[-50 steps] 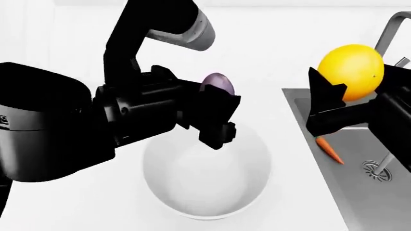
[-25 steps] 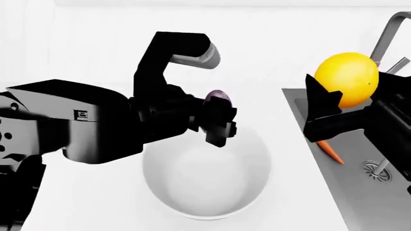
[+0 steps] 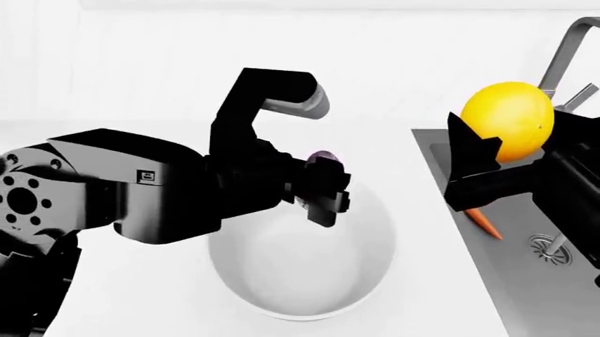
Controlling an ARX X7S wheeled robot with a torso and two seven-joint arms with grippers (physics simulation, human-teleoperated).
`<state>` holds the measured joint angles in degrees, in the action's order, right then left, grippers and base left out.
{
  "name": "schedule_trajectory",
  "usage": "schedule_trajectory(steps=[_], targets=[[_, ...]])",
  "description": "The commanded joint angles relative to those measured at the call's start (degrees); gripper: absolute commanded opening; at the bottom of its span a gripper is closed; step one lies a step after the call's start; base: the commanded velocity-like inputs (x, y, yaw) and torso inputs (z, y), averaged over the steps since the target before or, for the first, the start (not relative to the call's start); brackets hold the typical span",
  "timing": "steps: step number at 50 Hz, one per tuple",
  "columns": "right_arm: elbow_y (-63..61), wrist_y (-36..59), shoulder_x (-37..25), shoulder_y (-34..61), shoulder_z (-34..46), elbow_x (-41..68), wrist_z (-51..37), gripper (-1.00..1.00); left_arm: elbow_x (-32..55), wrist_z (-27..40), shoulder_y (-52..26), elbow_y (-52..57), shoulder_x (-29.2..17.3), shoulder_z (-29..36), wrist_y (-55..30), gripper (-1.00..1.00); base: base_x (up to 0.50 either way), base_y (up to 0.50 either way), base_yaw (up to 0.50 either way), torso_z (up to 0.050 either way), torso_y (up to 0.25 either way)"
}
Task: Pick the eggplants and oranges from the sink and place them in one bowl. Place the carrot in the other bowl. Then turn off the sink faucet.
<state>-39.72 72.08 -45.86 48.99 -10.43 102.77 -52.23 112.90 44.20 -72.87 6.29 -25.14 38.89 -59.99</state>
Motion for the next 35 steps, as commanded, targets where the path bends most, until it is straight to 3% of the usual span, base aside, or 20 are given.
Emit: schedule_trajectory(steps=[1, 16, 26, 29, 30, 31, 35], targets=[[-0.29, -0.17, 0.21, -0.45, -0.76, -2.33, 1.84, -1.0, -1.27, -0.77, -0.39, 1.83, -0.17, 0.41, 0.55, 1.0, 0.0, 0.0, 0.0, 0.0, 0.0], [0.27, -0.7, 0.68, 0.69, 1.13, -2.34, 1.61, -1.0, 0.23, 0.44, -2.37, 3.52, -1.4, -0.27, 0.57, 1.0, 0.0, 0.0, 0.0, 0.0, 0.0], [5.54, 0.11, 3.77, 8.09, 8.85, 0.47, 1.96, -1.0, -2.03, 2.26, -5.59, 5.87, -5.88, -3.56, 1.52, 1.0, 0.0, 0.0, 0.0, 0.0, 0.0], [9.46, 0.98, 4.86, 12.84, 13.83, 4.15, 0.45, -1.0, -5.75, 4.4, -6.87, 9.86, -9.48, -4.6, 0.87, 1.0, 0.0, 0.0, 0.0, 0.0, 0.0], [18.05, 7.23, 13.29, 21.43, 22.43, 5.84, 3.38, -1.0, -5.57, 10.64, -5.12, 18.46, -18.07, -11.36, 2.44, 1.0, 0.0, 0.0, 0.0, 0.0, 0.0], [26.29, 8.08, 14.08, 23.58, 27.59, 4.59, 4.42, -1.0, -5.7, 11.1, -4.69, 21.56, -23.47, -12.06, 2.58, 1.0, 0.0, 0.0, 0.0, 0.0, 0.0], [28.23, 8.49, 15.58, 23.68, 28.18, -0.3, 8.83, -1.0, -6.06, 10.47, -2.05, 22.64, -27.62, -14.18, 3.42, 1.0, 0.0, 0.0, 0.0, 0.0, 0.0]])
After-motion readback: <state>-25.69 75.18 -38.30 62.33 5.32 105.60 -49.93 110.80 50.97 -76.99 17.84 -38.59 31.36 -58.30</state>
